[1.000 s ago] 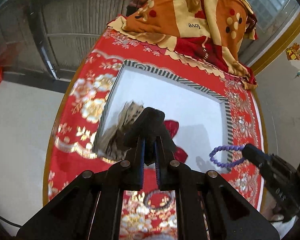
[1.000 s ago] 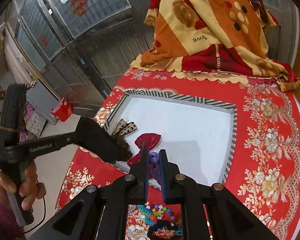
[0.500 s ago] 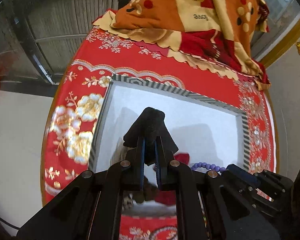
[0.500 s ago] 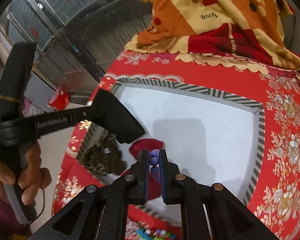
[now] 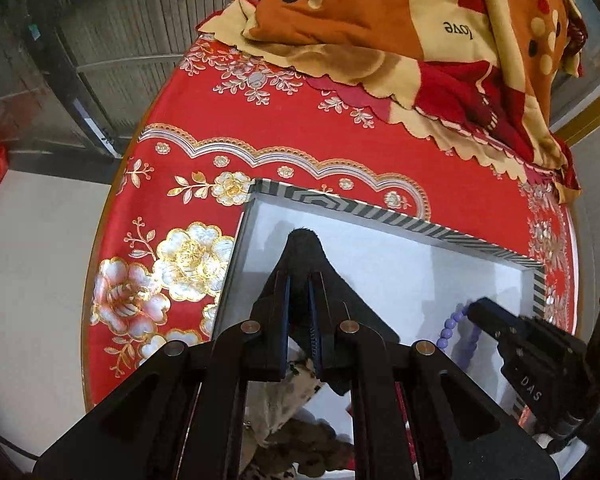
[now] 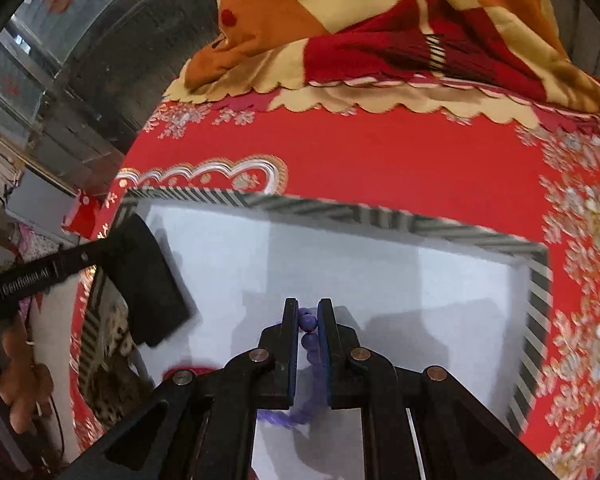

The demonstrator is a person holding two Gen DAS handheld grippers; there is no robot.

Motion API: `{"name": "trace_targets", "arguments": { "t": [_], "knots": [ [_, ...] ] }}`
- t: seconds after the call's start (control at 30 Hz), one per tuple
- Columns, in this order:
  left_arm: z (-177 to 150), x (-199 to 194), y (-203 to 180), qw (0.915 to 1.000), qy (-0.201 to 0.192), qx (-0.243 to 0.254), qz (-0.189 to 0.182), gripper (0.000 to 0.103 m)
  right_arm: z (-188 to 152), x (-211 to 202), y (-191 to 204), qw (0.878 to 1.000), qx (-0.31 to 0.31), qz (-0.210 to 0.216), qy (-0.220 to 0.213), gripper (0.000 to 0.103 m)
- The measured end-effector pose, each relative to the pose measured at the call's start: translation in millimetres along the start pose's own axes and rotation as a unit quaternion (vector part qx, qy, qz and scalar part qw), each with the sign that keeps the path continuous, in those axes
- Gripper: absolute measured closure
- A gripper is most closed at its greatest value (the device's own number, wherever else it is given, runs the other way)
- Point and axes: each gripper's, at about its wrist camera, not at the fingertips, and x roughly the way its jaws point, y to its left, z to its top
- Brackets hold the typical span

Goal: Organize jewelry
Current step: 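Carry both items over the tray and open the right tool to drop the bracelet, then lower the black hair piece into the tray and open the left tool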

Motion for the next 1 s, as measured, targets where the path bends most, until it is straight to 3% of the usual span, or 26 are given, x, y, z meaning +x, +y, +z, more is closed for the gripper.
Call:
{"name": "trace_targets", "arguments": {
  "t": [0.27, 0.4, 0.47, 0.53, 0.8, 1.0],
  "knots": [
    [-3, 2, 4, 0.9999, 0.002, -0.010, -0.001, 0.091, 6, 6, -1, 0.999, 0.013, 0.030, 0.011, 0.093],
    [-8, -4, 2, 0.9999, -0.001, -0.011, -0.001, 0.064, -1, -11, -1, 0.999, 0.015, 0.036, -0.004, 0.088],
    [-12, -11, -2, 0.9999, -0.009, -0.007, -0.003, 0.056, -8, -24, 1, 0.999, 0.011, 0.040, -0.013, 0.078],
    [-17, -20, -5, 0.9998, -0.019, -0.004, -0.004, 0.049, -16, -36, 4, 0.999, 0.010, 0.042, -0.019, 0.062],
    [-51, -58, -22, 0.9986, -0.052, 0.012, 0.006, 0.048, -52, -86, 11, 0.997, 0.010, 0.057, -0.052, 0.062],
    [-85, -83, -34, 0.9975, -0.065, 0.026, 0.012, 0.048, -91, -122, 11, 0.997, 0.003, 0.035, -0.073, 0.062]
  ]
}}
